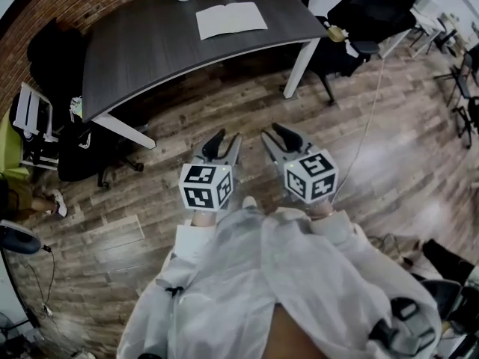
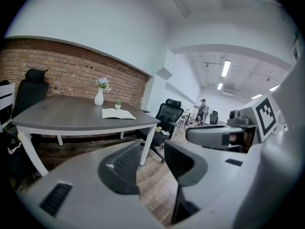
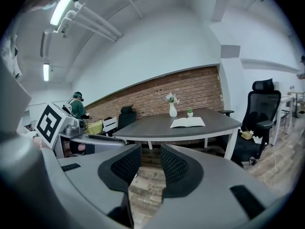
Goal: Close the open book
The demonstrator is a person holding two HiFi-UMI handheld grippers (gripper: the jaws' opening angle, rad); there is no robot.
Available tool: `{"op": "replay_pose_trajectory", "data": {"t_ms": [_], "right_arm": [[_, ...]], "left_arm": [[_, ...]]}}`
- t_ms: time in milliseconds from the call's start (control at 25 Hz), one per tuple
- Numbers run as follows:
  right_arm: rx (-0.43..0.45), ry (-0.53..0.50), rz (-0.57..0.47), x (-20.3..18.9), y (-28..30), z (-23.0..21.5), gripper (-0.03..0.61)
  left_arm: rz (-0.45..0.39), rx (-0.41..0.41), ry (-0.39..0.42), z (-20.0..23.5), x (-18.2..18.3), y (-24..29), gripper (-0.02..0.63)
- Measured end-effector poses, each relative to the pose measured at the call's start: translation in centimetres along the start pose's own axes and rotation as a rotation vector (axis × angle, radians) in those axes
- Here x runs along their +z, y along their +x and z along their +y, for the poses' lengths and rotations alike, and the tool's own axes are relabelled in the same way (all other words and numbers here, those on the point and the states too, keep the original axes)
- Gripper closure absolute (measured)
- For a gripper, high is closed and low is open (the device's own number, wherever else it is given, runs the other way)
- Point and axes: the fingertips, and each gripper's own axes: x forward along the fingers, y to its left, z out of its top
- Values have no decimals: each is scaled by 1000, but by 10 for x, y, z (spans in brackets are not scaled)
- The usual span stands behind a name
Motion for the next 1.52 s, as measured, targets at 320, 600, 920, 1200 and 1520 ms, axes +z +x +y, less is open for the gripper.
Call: {"op": "replay_pose_trajectory", "data": {"t_ms": [320,600,920,1200,1520], "right_arm": [[-8,1,31,1,28,-10,477],[-17,9,61,8,57,-35,477],[24,15,79,25,107,-64,477],[84,-11,91,54,164,-100,477],[135,-17,90,101,224,-154,477]], "left_arm": [[28,-23,-23,20,-3,19,477],[47,-11,-48,46,1,39,477],[43,20,-73,79,27,82,477],[36,54,-90,113,63,137,477],[29,106,-99,154,116,198,477]]}}
